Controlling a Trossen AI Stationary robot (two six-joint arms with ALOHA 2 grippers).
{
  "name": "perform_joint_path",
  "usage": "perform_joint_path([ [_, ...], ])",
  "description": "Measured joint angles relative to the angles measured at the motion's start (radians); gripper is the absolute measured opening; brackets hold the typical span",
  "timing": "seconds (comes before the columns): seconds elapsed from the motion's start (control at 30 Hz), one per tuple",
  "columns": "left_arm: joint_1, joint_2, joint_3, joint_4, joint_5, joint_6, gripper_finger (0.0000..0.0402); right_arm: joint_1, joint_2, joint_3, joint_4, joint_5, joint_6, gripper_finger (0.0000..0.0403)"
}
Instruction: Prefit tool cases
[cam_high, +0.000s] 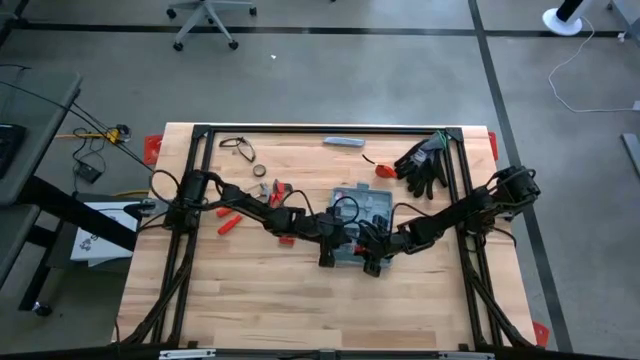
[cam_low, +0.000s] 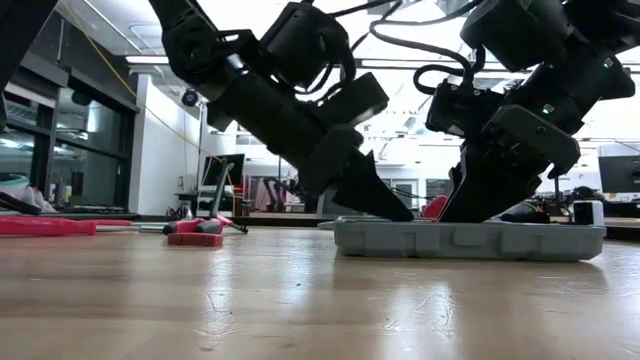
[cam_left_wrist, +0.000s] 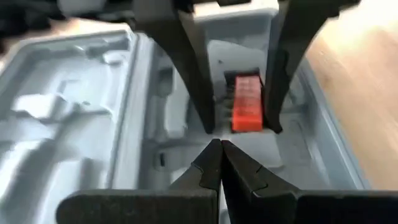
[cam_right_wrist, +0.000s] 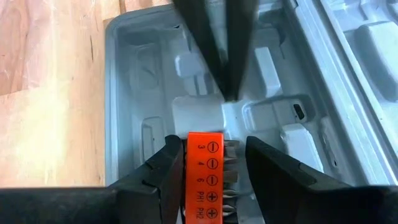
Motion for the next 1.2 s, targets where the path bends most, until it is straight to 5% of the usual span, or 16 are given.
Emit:
perform_joint_path([
  [0.2, 0.005, -0.008, 0.001, 0.048, 0.113, 0.02, 0.0, 0.0, 0.0, 0.0, 0.0, -0.001, -0.002, 0.0162],
  [1.2, 0.005, 0.123, 0.074, 0.154, 0.222, 0.055, 0.0, 0.003, -0.001, -0.002, -0.01, -0.011, -0.004, 0.0162],
])
